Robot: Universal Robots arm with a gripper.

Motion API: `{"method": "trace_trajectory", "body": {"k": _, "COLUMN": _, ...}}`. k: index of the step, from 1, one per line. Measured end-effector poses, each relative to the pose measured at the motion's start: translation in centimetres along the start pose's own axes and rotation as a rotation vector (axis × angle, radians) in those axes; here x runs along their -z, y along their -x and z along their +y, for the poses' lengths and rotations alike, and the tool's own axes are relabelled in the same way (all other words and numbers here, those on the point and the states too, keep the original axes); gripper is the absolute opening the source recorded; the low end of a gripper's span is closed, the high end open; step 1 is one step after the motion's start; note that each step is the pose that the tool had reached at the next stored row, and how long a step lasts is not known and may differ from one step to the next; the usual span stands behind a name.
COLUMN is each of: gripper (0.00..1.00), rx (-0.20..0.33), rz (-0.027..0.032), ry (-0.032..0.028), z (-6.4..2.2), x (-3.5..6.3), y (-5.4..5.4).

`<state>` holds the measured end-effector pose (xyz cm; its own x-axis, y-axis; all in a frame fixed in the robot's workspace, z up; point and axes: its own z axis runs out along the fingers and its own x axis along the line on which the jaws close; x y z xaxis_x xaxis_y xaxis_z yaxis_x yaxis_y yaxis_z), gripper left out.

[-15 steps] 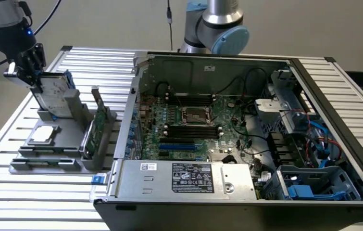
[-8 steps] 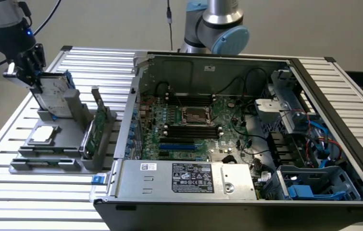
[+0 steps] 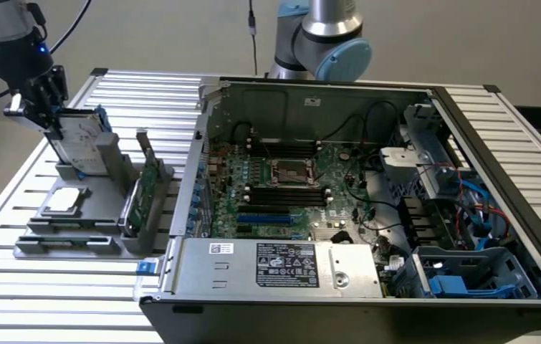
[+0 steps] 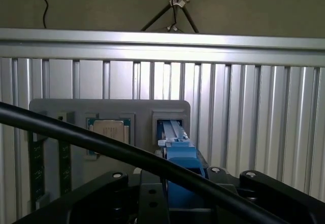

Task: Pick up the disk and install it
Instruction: 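Pick up the disk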

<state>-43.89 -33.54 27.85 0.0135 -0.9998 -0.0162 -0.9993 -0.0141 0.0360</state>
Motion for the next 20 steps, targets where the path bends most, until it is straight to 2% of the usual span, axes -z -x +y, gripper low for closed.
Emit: {"method": "trace_trajectory", "body": {"k": 20, "gripper": 0.33, "rx": -0.014, "rz": -0.0008, "ry": -0.0003, "z": 0.01, "x": 0.01, "y": -0.49}}
